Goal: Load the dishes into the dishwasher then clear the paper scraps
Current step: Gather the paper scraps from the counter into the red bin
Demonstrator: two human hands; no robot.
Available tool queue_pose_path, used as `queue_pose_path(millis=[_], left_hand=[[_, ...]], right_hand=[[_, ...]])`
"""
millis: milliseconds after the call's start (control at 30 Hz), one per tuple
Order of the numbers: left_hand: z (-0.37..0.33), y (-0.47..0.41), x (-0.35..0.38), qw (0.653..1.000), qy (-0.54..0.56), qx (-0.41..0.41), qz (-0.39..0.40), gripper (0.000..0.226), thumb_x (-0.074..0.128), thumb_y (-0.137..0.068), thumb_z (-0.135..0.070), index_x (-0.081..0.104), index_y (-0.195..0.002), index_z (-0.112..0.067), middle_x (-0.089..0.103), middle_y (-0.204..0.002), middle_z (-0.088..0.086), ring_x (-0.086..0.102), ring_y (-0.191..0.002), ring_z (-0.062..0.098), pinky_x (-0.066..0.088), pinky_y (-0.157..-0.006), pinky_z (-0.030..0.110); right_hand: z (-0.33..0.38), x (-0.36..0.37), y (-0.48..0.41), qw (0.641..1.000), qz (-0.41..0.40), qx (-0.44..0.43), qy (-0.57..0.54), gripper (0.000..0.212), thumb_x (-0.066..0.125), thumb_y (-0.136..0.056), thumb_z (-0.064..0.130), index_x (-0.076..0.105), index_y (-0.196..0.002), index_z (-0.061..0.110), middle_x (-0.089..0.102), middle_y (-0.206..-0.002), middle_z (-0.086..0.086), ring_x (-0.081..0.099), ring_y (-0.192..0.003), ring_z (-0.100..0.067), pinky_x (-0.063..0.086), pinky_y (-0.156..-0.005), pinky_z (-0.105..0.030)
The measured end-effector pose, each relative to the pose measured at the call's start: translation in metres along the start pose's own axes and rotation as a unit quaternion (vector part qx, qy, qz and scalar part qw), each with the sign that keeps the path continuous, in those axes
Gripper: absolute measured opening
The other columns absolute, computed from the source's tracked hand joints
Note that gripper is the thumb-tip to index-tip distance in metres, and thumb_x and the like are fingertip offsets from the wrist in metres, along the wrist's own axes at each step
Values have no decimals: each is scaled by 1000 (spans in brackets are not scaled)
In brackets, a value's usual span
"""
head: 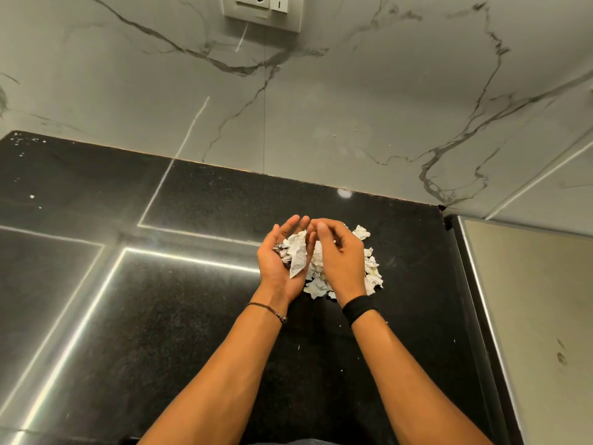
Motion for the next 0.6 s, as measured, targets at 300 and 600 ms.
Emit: queue_pose_path(millis=[300,600], left_hand=[[10,48,11,997,65,39,34,41,41,-107,-33,67,-119,-4,66,-125,19,61,-122,34,45,-113,42],[14,164,-37,977,123,173,6,31,59,-88,-25,70,-105,-2,69,-110,15,65,-107,28,40,-117,42]], right_hand=[[1,18,57,964,-56,92,-243,29,42,-109,24,67,-124,22,69,-126,6,62,-122,-6,47,-108,-31],[5,35,162,940,62,134,-307,27,44,-108,16,67,-121,14,71,-123,-6,68,-115,-18,54,-99,-35]])
Point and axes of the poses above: each hand's wrist, its own y-axis away from the middle knuckle, its own x-axis out of the palm, z = x × y, the point moved 7 cm from there along -y, towards the middle knuckle
